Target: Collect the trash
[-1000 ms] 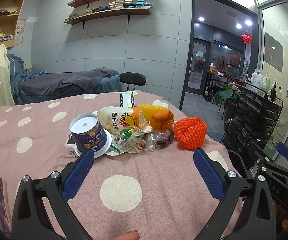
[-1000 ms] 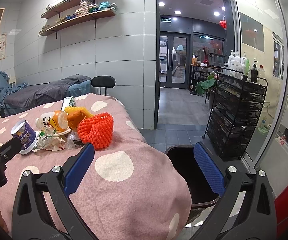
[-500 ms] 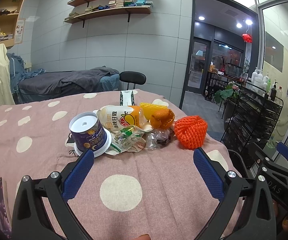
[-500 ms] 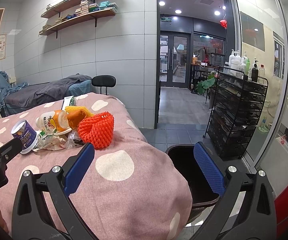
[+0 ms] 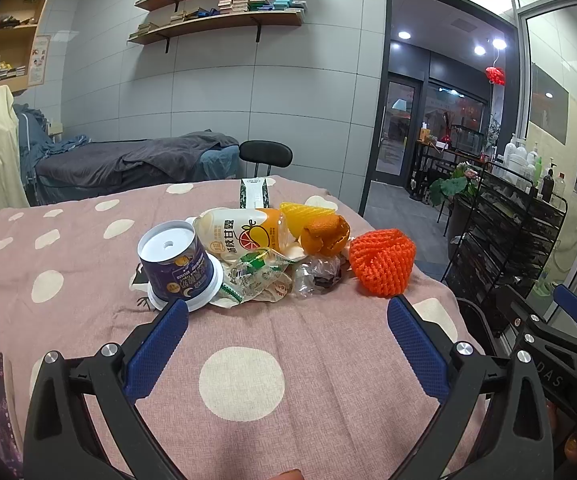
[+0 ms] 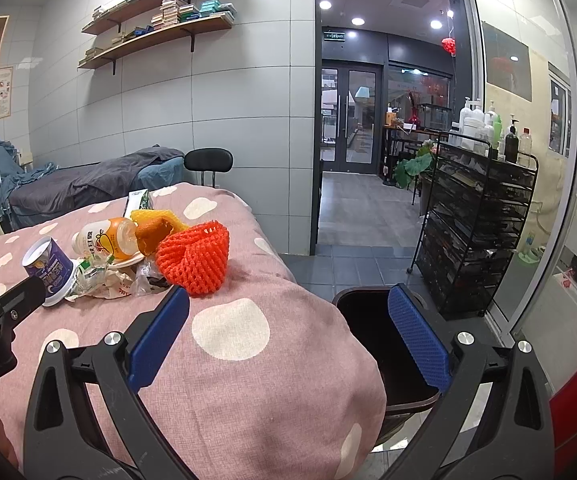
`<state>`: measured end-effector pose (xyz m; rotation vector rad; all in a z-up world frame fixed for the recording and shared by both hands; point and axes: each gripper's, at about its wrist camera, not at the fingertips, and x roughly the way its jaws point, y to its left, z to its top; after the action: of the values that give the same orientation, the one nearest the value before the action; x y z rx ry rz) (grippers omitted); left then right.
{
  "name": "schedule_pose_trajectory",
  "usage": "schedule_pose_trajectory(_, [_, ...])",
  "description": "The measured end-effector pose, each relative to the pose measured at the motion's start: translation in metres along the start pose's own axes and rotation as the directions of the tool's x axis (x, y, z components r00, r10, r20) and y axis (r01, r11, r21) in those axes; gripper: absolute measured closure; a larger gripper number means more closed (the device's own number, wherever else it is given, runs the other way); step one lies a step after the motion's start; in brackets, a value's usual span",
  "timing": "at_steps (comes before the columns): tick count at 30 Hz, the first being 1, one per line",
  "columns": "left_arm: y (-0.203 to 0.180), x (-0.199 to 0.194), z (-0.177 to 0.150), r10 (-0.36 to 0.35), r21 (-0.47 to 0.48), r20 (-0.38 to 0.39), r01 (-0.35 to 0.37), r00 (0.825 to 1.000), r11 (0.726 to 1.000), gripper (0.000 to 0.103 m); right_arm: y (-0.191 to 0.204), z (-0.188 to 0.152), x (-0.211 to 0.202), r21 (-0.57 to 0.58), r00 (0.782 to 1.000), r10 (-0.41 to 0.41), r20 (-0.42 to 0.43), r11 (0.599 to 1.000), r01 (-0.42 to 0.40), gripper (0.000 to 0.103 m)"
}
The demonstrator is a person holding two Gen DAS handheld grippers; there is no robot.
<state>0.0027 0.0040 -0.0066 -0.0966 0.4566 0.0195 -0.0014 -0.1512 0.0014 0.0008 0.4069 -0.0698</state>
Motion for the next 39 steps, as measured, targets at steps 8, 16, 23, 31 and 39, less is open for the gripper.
schedule_pose_trajectory(8, [-0.0001,-0.0001,-0.0002,0.000,0.000,0.000,0.000,1.000,1.000,0.006,0.0000,-0.0002,-0.0001,-0.001,1.000,0.001,-0.001,1.000,-0.001,0.005])
schedule_pose_trajectory(16, [-0.0004,0.0010,-0.0010,0.000,0.000,-0.003,0.000,1.000,1.000,0.006,0.0015,0.0001,0.0000,-0.006,1.000,0.003,-0.005,1.000,-0.003,0.005])
schedule_pose_trajectory(23, [0.0004,0.0024,-0.0024,0.001,-0.002,-0.006,-0.001,1.000,1.000,0.006,0.0044,0.0016,0.0009,-0.016,1.000,0.009,-0.011,1.000,-0.009,0.005])
schedule_pose_trajectory(31, [0.0007,0.0028,-0.0024,-0.001,-0.004,-0.008,0.001,1.000,1.000,0.006,0.0051,0.0027,0.0007,-0.018,1.000,0.010,-0.010,1.000,-0.010,0.005])
schedule_pose_trajectory(39, [0.0024,0.0084,-0.0063,-0.036,-0.008,-0.037,0.036,0.999,0.999,0.006,0.0046,0.0010,0.0064,-0.014,1.000,0.005,-0.024,1.000,-0.005,0.005])
